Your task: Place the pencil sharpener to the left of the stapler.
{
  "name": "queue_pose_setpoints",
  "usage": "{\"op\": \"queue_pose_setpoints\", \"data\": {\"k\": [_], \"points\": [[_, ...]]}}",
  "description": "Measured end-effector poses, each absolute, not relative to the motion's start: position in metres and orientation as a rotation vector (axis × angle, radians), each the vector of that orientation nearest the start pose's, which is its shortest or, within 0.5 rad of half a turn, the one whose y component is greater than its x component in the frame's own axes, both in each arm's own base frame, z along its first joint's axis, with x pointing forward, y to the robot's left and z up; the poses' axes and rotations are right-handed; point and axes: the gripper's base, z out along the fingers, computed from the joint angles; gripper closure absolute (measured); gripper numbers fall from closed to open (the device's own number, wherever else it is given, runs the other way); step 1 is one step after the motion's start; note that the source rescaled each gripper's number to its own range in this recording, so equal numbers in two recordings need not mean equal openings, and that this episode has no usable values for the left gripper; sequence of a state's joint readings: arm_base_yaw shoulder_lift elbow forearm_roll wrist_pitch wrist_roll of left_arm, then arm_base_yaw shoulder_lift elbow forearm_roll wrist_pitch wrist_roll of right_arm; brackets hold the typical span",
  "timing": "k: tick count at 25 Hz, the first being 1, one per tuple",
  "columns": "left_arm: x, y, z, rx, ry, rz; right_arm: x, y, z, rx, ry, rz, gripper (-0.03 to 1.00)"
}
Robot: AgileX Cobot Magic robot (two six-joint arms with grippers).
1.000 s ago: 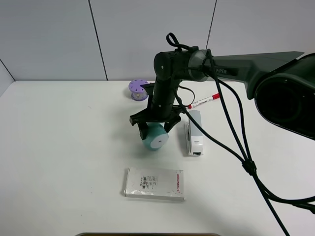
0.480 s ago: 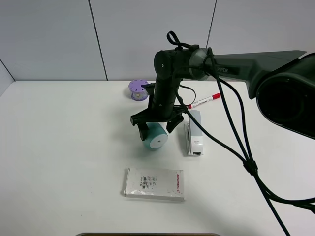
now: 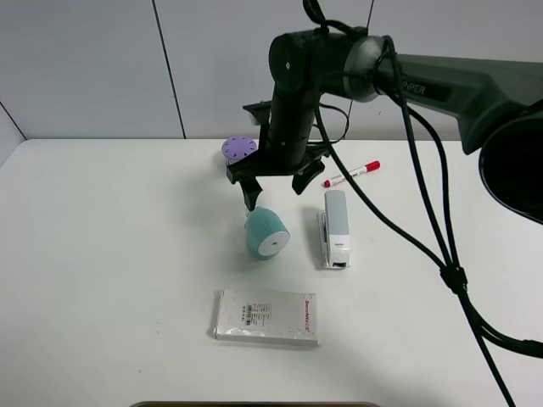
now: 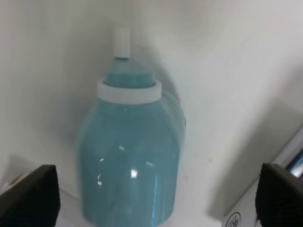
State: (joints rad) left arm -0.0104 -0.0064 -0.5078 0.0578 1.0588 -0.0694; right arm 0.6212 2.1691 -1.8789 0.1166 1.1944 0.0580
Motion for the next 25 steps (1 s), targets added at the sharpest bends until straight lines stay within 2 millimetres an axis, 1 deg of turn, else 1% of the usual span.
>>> {"op": "queue_pose_setpoints", "data": {"k": [4,7,12,16,19,20,23,25], "points": [[-0.007,0.005,0.28,-0.063,2.026,0.019,0.367,0.275,0.262,-0.769,2.784,0.298,0.38],[-0.007,0.005,0.28,-0.063,2.026,0.019,0.361,0.269,0.296,-0.756,2.706,0.31,0.38],[-0.007,0.005,0.28,-0.063,2.026,0.019,0.344,0.251,0.349,-0.727,2.579,0.285,0.38],[-0.007,0.005,0.28,-0.063,2.026,0.019,0.323,0.235,0.39,-0.701,2.487,0.31,0.38],[-0.007,0.005,0.28,-0.063,2.026,0.019,0.305,0.221,0.409,-0.693,2.449,0.304,0.38],[-0.007,0.005,0.28,-0.063,2.026,0.019,0.298,0.216,0.412,-0.687,2.447,0.304,0.38],[-0.007,0.005,0.28,-0.063,2.026,0.019,0.278,0.2,0.415,-0.685,2.455,0.279,0.38],[-0.007,0.005,0.28,-0.063,2.026,0.019,0.265,0.189,0.412,-0.67,2.478,0.259,0.38]]}}
